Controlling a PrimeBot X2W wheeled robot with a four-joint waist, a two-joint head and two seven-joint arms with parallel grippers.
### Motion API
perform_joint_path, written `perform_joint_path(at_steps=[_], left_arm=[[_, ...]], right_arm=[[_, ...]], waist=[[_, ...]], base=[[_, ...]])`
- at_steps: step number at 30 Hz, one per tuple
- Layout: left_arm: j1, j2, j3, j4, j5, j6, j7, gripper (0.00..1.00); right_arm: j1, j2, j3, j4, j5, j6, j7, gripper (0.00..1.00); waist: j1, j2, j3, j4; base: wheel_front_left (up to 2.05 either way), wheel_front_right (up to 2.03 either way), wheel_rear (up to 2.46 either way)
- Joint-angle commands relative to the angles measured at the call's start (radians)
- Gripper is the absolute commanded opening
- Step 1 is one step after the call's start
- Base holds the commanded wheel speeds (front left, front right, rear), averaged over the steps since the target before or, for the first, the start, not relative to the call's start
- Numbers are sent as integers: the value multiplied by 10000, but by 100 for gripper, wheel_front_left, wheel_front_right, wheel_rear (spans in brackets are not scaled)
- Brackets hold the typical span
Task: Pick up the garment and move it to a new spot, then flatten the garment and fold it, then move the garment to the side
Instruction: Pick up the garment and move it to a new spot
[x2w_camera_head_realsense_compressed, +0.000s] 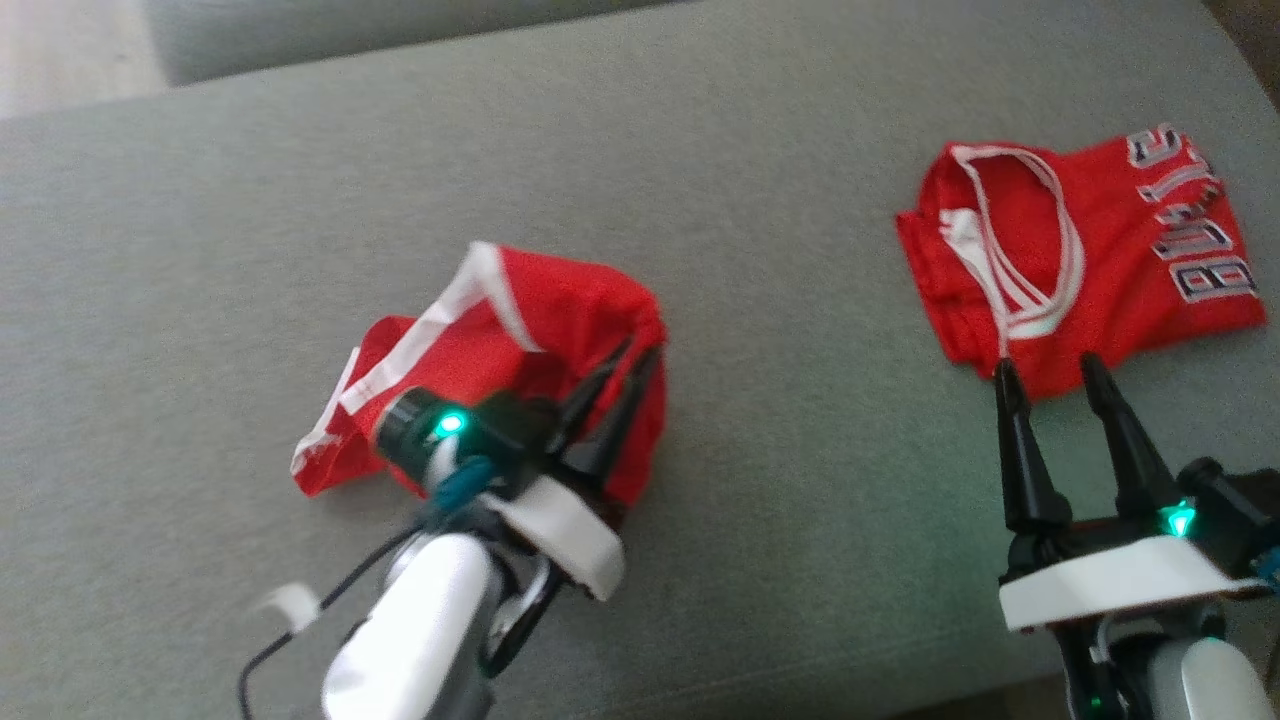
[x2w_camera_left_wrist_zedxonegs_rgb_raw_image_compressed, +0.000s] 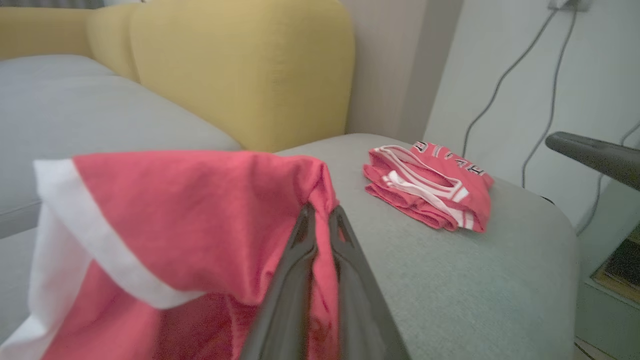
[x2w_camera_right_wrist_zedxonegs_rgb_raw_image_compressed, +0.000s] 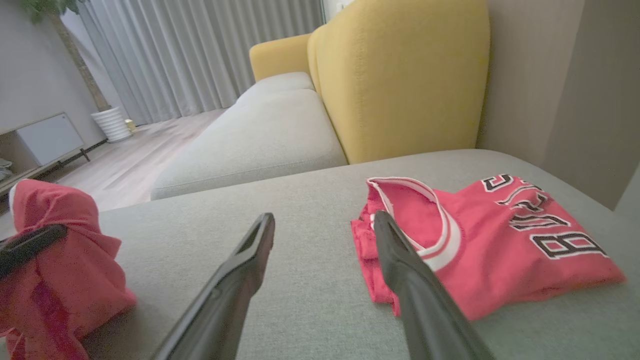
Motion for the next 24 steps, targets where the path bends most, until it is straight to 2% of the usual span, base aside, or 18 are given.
perform_joint_path(at_steps=[1,7,8,10,15,24], left_arm=[[-641,-34,-21,-27,83,-29,-125,0],[-1512,-80,-1359,1551,-58,-61,-321,0],[-1601,-83,-1498,1798,-136,-64,-309,10],[-1767,-87,-1720,2138,-259,-66,-374,100],[-1822,-91,-1775,2086,-568,-19,-721,100],[-1255,-42,-581,487,-861,753,-821,100]], right_arm=[[-463,-60,220,-329,99,67,-155,100],[-549,-60,268,-121,299,67,-401,100],[-558,-60,271,-76,313,67,-433,100],[-570,-60,251,29,337,67,-496,100],[-560,-60,128,231,315,67,-584,100],[-543,-60,108,366,96,67,-421,100]], waist=[[0,0,548,-585],[0,0,837,-837],[0,0,852,-834],[0,0,833,-779],[0,0,563,-295],[0,0,-196,849]], base=[[0,0,0],[0,0,0],[0,0,0],[0,0,0],[0,0,0],[0,0,0]])
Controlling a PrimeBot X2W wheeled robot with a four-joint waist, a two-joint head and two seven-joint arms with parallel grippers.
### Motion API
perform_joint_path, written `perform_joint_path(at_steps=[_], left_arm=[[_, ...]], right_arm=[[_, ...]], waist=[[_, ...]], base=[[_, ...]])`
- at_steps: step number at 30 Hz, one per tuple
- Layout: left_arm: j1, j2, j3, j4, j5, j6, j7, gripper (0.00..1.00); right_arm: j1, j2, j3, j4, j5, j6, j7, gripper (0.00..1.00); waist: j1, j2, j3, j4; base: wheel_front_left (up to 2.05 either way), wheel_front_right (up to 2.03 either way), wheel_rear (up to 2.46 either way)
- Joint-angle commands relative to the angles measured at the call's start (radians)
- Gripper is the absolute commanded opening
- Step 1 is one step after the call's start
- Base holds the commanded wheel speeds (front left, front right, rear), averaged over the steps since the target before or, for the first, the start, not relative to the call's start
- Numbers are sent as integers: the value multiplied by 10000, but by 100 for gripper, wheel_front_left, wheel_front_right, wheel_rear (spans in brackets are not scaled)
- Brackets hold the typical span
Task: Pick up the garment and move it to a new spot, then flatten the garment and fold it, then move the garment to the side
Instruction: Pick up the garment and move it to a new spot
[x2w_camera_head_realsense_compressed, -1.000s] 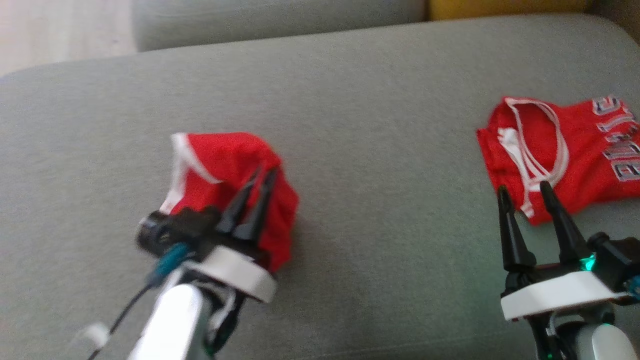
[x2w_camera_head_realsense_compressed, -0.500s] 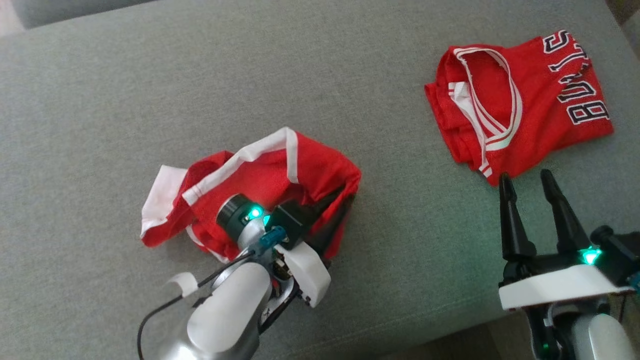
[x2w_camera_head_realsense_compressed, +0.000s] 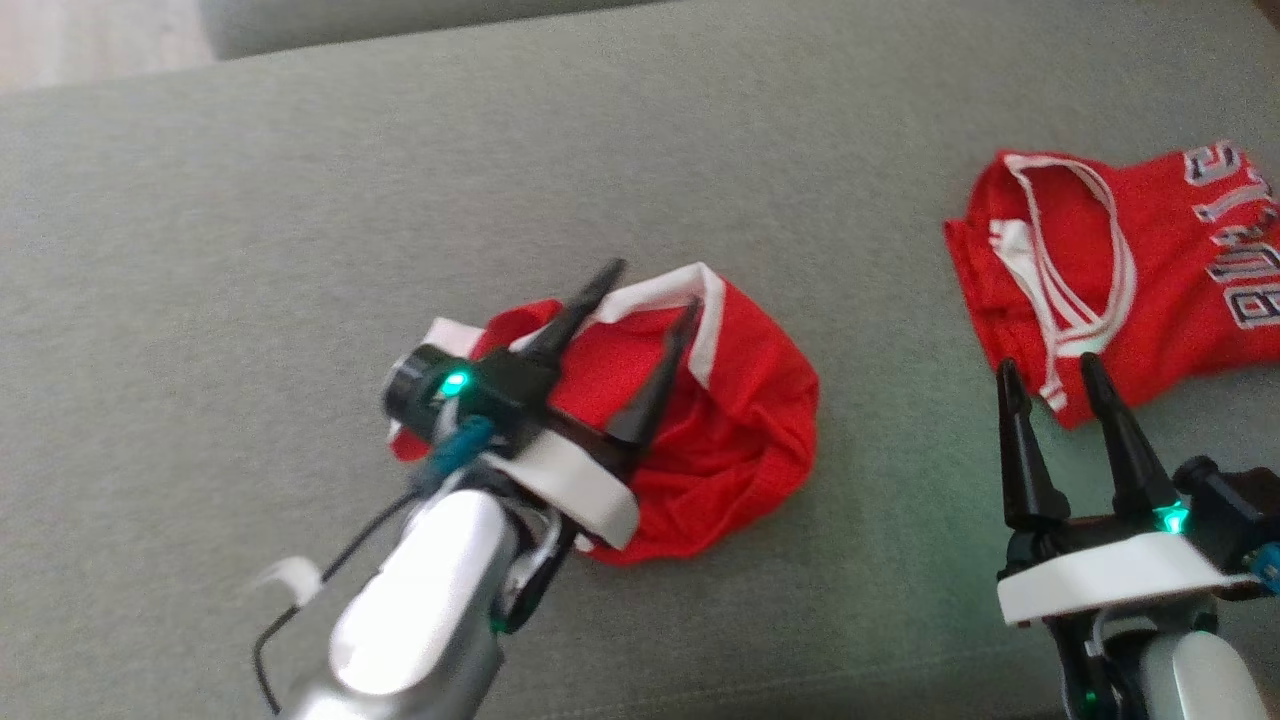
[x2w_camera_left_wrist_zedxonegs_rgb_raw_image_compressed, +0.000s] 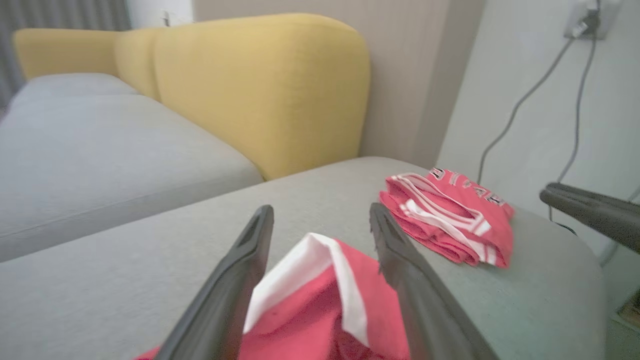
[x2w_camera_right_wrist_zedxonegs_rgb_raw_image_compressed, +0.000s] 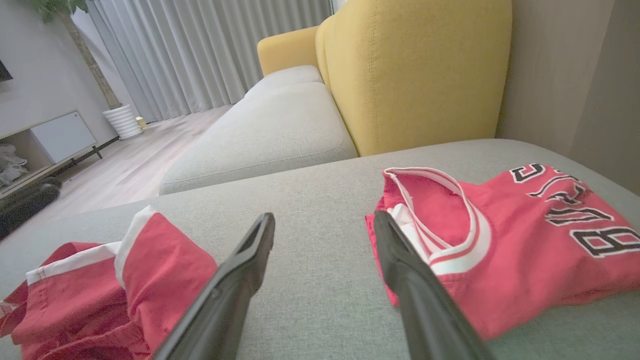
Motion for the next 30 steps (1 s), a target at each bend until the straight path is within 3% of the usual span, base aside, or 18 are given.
perform_joint_path(at_steps=[1,9,14,23,30], left_arm=[[115,59,606,-496,-140,154,-118,100],[1208,592,2571,-1293,-378,818,-120,100],[1989,1072,3481,-1389,-441,953,-121,100],[3202,1826,3927,-1506,-483,867,-121,100],[3906,2071,3811,-2062,-467,901,65,100]], right_arm=[[-264,-60,181,-306,-137,67,34,100],[-124,-60,136,-378,-477,67,357,100],[42,-60,146,-396,-625,67,561,100],[481,-60,291,-416,-718,67,798,100],[860,-60,218,-481,-875,67,870,100]], waist=[[0,0,-452,514],[0,0,-1081,1403],[0,0,-1425,1769],[0,0,-1935,2040],[0,0,-2162,2056]], base=[[0,0,0],[0,0,0],[0,0,0],[0,0,0],[0,0,0]])
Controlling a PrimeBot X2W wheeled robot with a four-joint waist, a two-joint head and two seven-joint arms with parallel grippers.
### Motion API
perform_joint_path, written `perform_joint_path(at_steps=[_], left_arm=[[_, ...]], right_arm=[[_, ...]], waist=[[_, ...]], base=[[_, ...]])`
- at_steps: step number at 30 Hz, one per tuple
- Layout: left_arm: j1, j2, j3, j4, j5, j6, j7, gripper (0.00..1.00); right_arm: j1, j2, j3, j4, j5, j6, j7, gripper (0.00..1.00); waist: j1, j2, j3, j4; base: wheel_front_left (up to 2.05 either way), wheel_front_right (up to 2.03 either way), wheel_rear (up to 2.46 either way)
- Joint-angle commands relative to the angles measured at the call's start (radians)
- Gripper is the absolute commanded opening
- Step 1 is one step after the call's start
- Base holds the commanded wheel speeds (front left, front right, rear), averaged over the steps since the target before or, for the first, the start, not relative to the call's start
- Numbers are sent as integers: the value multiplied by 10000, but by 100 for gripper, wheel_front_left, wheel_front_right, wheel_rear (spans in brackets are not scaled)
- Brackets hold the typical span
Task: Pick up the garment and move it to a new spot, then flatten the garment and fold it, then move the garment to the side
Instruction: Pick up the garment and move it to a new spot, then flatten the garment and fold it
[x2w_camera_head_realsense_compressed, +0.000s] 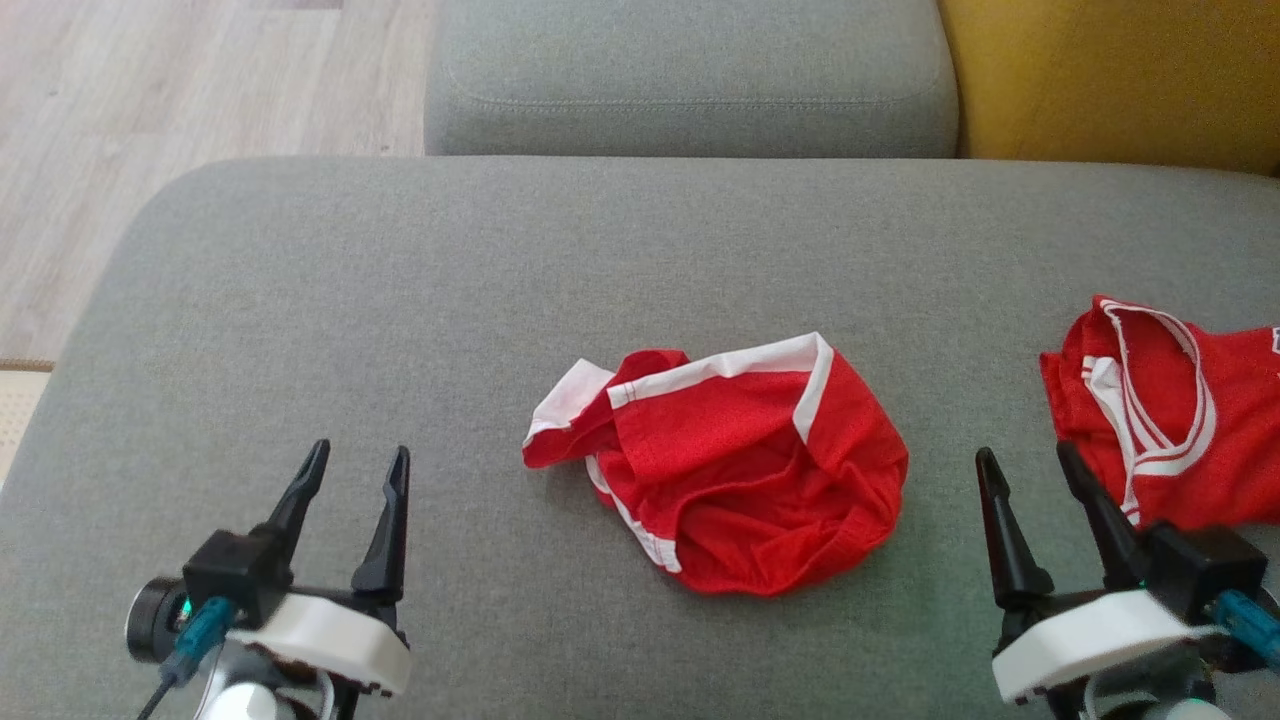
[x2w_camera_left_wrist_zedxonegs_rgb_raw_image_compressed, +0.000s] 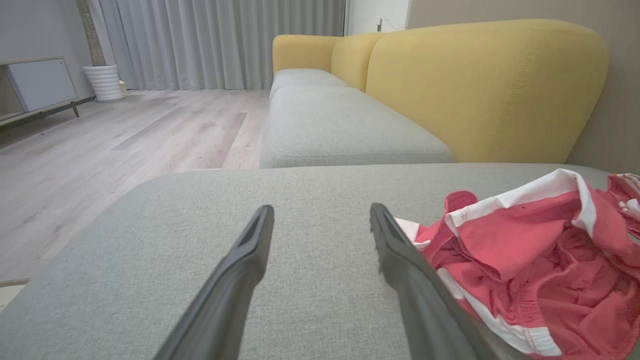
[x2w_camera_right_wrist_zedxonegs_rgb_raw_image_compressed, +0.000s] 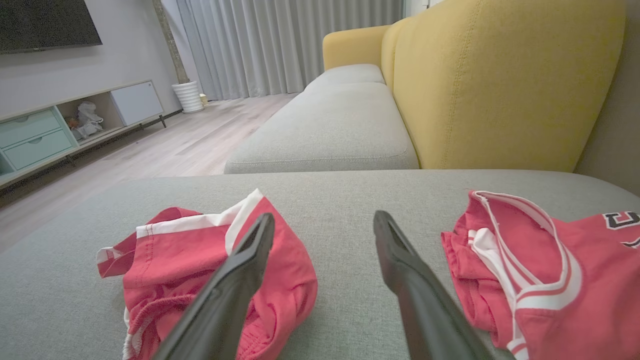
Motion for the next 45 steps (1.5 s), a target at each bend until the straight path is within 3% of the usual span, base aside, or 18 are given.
perform_joint_path(at_steps=[1,45], left_arm=[[-332,244,311,-495,-29,39,13,100],[128,431,-180,-1049,96,563,190,100]], right_arm=[[-207,-62,160,-446,-134,67,22,100],[115,-62,199,-498,81,67,313,100]], waist=[[0,0,-50,-1],[0,0,-261,-12]], base=[[0,0,0],[0,0,0]])
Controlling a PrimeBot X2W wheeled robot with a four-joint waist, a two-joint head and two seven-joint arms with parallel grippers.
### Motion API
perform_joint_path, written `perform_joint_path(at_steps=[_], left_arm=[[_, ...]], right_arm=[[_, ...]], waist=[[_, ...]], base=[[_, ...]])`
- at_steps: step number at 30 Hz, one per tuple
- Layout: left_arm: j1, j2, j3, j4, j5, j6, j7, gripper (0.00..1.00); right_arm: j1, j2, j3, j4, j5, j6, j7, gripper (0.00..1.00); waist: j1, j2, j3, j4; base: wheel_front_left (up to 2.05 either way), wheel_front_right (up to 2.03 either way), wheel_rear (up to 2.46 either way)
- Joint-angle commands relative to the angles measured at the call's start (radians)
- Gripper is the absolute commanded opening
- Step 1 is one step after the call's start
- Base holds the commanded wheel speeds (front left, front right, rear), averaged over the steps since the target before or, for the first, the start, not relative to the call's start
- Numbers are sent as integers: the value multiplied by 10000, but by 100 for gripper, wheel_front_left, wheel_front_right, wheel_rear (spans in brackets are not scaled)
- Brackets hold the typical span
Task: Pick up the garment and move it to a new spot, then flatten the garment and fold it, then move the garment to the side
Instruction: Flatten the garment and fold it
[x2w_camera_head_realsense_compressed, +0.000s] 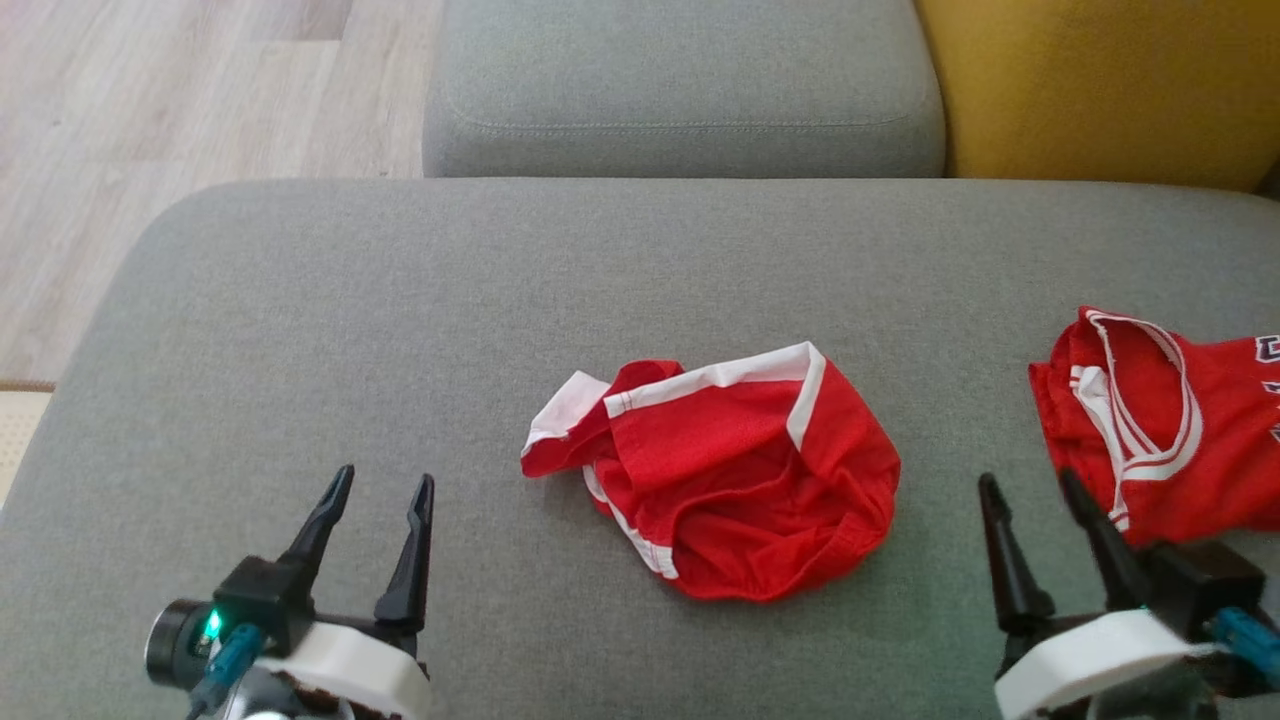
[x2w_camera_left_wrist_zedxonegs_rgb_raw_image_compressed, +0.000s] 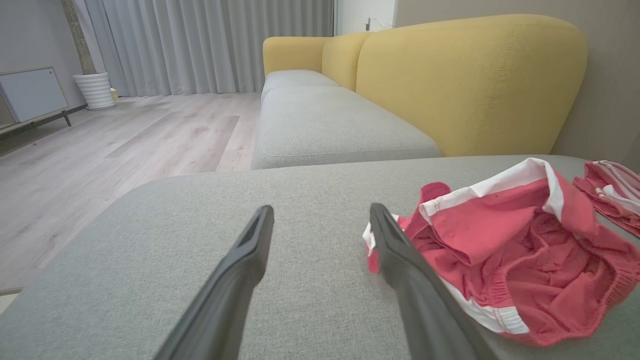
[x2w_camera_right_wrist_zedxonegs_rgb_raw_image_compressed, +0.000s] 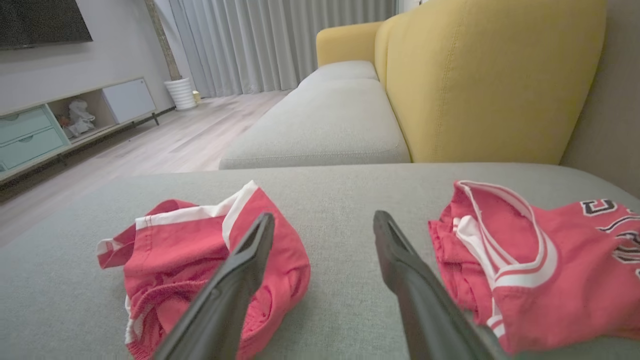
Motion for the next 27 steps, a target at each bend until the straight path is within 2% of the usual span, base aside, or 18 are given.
perform_joint_path(at_steps=[1,8,10,18,23,26,27], left_arm=[[-456,214,352,-381,-10,22,-22,100],[-1016,141,166,-430,54,-103,-59,100],[-1141,116,123,-430,68,-143,-76,100],[-2022,-113,61,-209,110,-312,-273,100],[-2391,-273,46,8,146,-427,-356,100],[-2502,-353,53,110,173,-478,-379,100],[-2518,-373,65,133,179,-490,-383,100]], right_arm=[[-391,-66,424,-215,61,67,84,100],[-1824,-66,1652,877,-166,67,258,100],[-2110,-66,1748,1138,-264,67,310,100],[-4901,-92,2329,3165,-573,67,396,100],[-6097,-158,2029,4608,-876,67,1606,100],[-6296,-142,2022,5055,-620,67,2426,100],[-6293,-139,2061,5077,-510,67,2611,65]], waist=[[0,0,82,50],[0,0,700,375],[0,0,834,465],[0,0,1872,918],[0,0,2188,1046],[0,0,2254,1072],[0,0,2262,1067]], base=[[0,0,0],[0,0,0],[0,0,0],[0,0,0],[0,0,0],[0,0,0],[0,0,0]])
